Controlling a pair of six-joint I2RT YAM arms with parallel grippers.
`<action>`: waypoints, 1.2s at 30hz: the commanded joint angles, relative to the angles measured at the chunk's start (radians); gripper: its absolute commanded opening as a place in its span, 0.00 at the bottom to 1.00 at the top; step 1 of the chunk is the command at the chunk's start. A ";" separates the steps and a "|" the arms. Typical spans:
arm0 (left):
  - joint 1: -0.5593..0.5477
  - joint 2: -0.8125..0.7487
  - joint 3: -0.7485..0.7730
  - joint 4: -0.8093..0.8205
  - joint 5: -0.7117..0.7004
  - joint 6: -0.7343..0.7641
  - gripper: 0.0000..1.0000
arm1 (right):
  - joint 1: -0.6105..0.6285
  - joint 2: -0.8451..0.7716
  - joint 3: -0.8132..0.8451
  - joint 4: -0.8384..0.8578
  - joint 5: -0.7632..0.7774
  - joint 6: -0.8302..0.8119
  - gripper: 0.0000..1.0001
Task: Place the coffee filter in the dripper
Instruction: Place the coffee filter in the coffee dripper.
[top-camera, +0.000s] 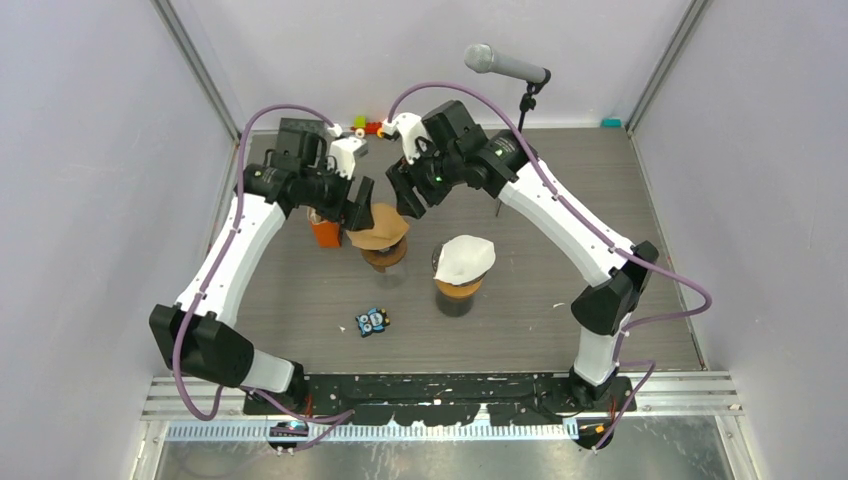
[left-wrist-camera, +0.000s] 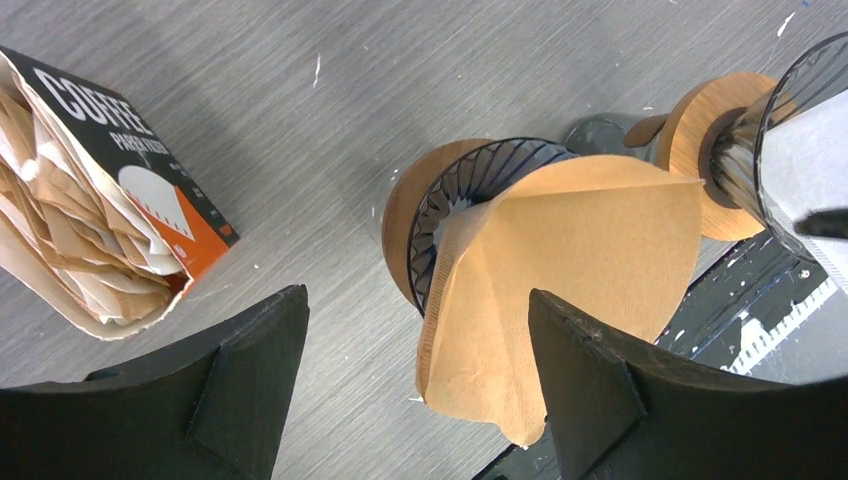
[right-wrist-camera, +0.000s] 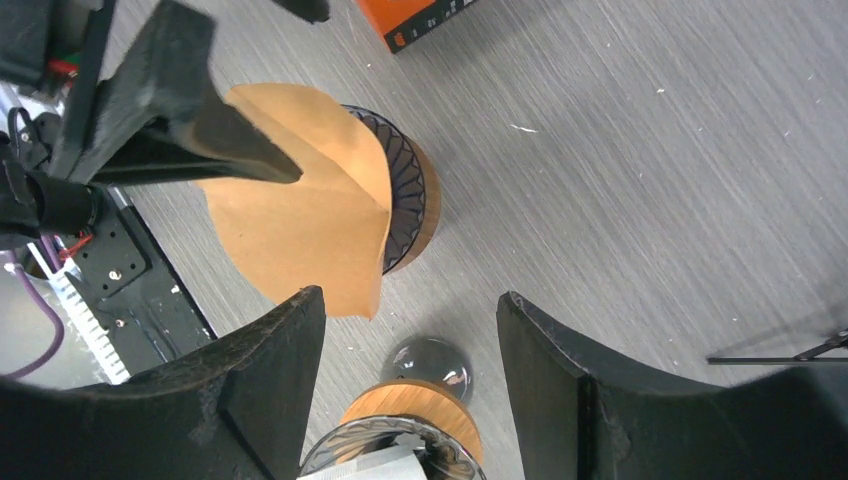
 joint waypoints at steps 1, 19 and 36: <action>0.000 -0.056 -0.059 0.072 0.000 -0.048 0.83 | 0.000 0.007 -0.042 0.100 -0.007 0.107 0.68; 0.000 -0.071 -0.150 0.142 -0.040 -0.122 0.80 | -0.010 0.126 -0.080 0.122 -0.029 0.189 0.67; 0.000 -0.063 -0.211 0.189 -0.102 -0.132 0.80 | -0.016 0.175 -0.149 0.177 -0.052 0.242 0.64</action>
